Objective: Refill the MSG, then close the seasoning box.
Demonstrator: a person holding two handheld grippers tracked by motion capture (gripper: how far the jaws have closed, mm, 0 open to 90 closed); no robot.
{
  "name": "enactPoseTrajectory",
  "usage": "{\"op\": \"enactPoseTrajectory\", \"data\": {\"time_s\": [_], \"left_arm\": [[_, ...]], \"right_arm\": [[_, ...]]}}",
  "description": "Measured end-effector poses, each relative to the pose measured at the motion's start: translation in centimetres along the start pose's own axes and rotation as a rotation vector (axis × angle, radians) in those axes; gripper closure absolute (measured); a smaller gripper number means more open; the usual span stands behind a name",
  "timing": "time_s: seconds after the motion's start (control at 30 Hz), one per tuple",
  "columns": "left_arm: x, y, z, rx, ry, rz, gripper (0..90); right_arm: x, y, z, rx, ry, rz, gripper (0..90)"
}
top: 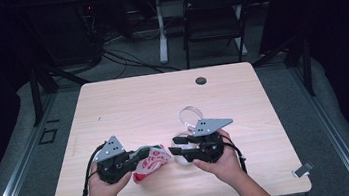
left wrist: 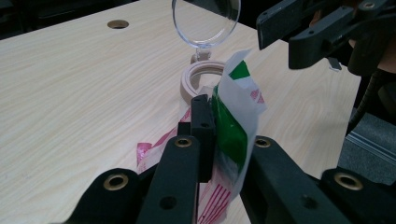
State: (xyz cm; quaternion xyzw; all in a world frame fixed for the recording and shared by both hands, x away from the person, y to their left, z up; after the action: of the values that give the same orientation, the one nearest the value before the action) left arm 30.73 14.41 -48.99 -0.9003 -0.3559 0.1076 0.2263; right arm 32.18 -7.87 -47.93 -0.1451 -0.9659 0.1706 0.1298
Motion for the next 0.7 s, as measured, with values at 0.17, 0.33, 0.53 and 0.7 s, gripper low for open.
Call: {"op": "enactPoseTrajectory", "data": {"time_s": [0.17,0.33,0.53,0.7], "left_arm": [[-0.1,0.0,0.1,-0.007,-0.011,-0.01,87.7],[-0.3,-0.1,0.2,-0.015,-0.012,-0.007,87.3],[-0.2,0.2,0.6,-0.039,-0.027,-0.014,83.1],[-0.1,0.6,1.2,-0.069,-0.016,-0.052,65.3]], "right_arm": [[0.2,1.1,0.4,0.035,-0.005,-0.017,61.9],[0.6,2.4,1.0,0.073,-0.026,-0.031,64.3],[0.3,3.8,2.0,0.124,-0.001,-0.031,80.5],[0.2,3.8,2.3,0.14,-0.002,-0.025,90.0]]}}
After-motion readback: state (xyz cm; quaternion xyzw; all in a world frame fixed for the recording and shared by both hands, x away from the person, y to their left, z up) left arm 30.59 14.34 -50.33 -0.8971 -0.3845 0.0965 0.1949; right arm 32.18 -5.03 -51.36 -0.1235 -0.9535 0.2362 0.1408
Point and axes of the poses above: each handheld gripper's, and its own axes: y roughly forward along the jaws, z roughly out of its underside, x roughly to its left, the point moved 4 cm from there along y, roughly forward along the jaws, and after that the axes turned 9 degrees about -z, right-handed, at the moved point
